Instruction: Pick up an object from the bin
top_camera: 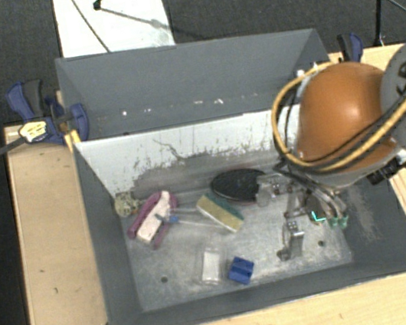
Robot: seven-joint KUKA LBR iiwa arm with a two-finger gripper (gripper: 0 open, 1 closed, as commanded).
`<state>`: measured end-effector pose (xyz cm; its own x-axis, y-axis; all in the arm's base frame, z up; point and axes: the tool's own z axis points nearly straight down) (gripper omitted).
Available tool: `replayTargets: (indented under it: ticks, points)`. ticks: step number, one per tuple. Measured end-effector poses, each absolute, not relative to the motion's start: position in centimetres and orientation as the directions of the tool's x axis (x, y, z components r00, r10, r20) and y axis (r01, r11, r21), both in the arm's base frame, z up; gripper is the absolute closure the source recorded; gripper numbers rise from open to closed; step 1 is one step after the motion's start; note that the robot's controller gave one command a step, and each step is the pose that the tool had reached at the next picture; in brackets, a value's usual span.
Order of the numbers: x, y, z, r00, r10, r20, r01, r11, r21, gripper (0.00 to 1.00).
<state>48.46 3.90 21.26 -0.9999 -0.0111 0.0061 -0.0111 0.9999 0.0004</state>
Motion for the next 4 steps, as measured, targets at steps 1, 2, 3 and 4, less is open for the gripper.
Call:
replayTargets:
  ticks: [1, 2, 3, 4]
  points:
    - [58.5, 1.6, 16.3, -0.999, 0.054, -0.005, 0.054, 0.999, 0.001, 0.0]
    - [57.0, 0.8, 9.8, -0.991, 0.131, -0.002, 0.131, 0.991, 0.001, 0.0]
    - [59.6, 3.4, 7.6, -0.987, 0.161, -0.017, 0.161, 0.987, 0.001, 0.0]
    - [59.8, 3.3, 8.0, -0.986, 0.164, -0.021, 0.164, 0.987, 0.002, 1.0]
